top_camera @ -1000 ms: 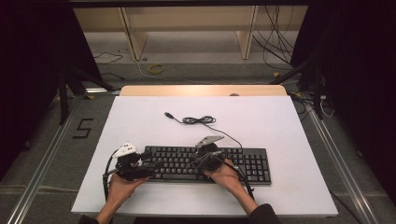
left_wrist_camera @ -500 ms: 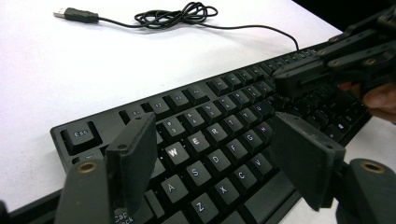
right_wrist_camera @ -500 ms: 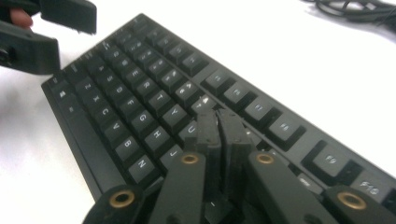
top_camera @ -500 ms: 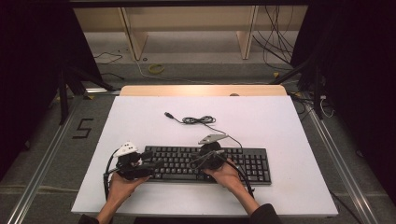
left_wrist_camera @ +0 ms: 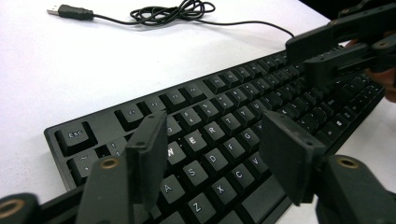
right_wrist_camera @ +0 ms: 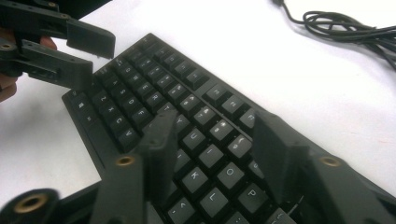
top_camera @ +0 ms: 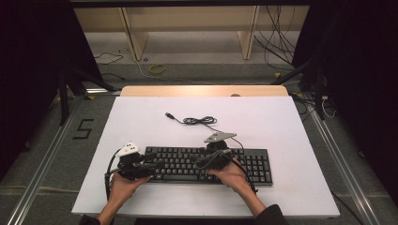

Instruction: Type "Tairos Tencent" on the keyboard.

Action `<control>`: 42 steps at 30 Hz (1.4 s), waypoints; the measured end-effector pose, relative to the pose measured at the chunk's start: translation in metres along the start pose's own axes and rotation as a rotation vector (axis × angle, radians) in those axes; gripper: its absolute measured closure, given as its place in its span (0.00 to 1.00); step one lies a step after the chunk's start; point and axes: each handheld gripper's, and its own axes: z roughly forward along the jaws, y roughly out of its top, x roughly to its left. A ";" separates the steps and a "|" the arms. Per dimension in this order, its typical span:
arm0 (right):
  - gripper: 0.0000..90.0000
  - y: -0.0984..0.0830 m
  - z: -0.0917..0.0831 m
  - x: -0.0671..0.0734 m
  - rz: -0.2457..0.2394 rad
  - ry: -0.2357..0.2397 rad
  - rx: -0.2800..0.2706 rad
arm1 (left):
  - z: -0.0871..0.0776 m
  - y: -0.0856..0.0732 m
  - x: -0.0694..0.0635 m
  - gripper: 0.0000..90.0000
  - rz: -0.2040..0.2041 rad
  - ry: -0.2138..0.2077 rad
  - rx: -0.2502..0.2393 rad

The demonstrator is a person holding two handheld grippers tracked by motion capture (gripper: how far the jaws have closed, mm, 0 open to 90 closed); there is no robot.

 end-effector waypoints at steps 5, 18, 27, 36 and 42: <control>0.50 0.000 -0.006 0.001 -0.006 0.006 -0.007 | 0.002 0.002 -0.001 0.55 0.005 0.001 0.015; 0.46 -0.005 -0.020 -0.004 0.011 0.000 -0.036 | 0.019 0.009 -0.009 0.77 0.059 -0.021 0.110; 0.45 -0.007 -0.022 -0.007 0.022 0.002 -0.035 | 0.031 0.014 -0.013 0.92 0.091 0.000 0.144; 0.41 -0.007 -0.021 -0.006 0.021 0.004 -0.045 | 0.039 0.015 -0.011 0.99 0.105 0.013 0.164; 0.40 -0.006 -0.022 -0.006 0.019 0.002 -0.050 | 0.045 0.016 -0.012 0.99 0.112 0.019 0.183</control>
